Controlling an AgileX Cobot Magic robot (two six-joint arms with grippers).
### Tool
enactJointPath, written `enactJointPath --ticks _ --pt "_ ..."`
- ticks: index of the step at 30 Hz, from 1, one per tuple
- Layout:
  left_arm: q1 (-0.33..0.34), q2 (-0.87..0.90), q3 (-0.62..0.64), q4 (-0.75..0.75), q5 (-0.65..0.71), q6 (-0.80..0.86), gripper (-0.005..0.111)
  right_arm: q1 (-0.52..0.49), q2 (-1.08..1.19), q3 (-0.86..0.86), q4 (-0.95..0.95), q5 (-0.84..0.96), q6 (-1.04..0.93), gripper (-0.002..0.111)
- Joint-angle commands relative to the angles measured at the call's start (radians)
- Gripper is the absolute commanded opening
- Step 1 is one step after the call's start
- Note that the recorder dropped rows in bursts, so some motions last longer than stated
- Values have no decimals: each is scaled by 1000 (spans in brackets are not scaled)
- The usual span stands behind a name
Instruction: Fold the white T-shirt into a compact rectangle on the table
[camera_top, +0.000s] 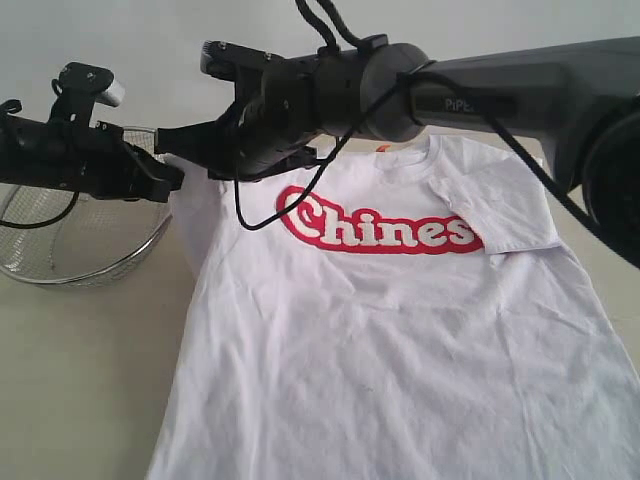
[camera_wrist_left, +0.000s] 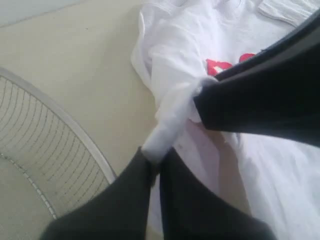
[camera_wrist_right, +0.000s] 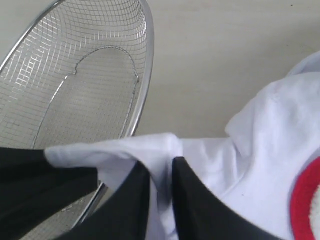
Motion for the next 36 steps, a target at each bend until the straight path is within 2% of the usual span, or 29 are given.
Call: enactJointPath --ticks 1,2,3,5,8,13,17,23,29,36 --pt "3 -1 -7 -16 4 6 5 -3 -19 -1 -5 43 -21 50" --pt "3 -1 -7 -16 4 6 5 -3 -19 -1 -5 52 -21 63" --pt "3 -1 -7 -16 4 6 5 -3 -19 -1 -5 61 -21 70" --pt "3 -1 -7 -16 4 6 5 -3 -25 -1 -10 80 -21 65" --pt "3 -1 -7 -16 4 6 5 -3 -43 -1 -30 95 -23 46" --pt "3 -1 -12 -16 5 8 5 -3 -106 -1 -124 123 1 0" --pt "3 -1 -35 -17 29 8 5 -33 -152 -1 -254 216 124 2" --pt "-9 -1 -61 -21 46 5 5 -73 -129 -1 -266 484 15 2" --pt "-45 -1 -65 -26 42 9 5 -61 -78 54 -45 382 -112 1" --pt "-59 -1 -65 -26 59 9 5 -61 -38 137 64 296 -164 1"
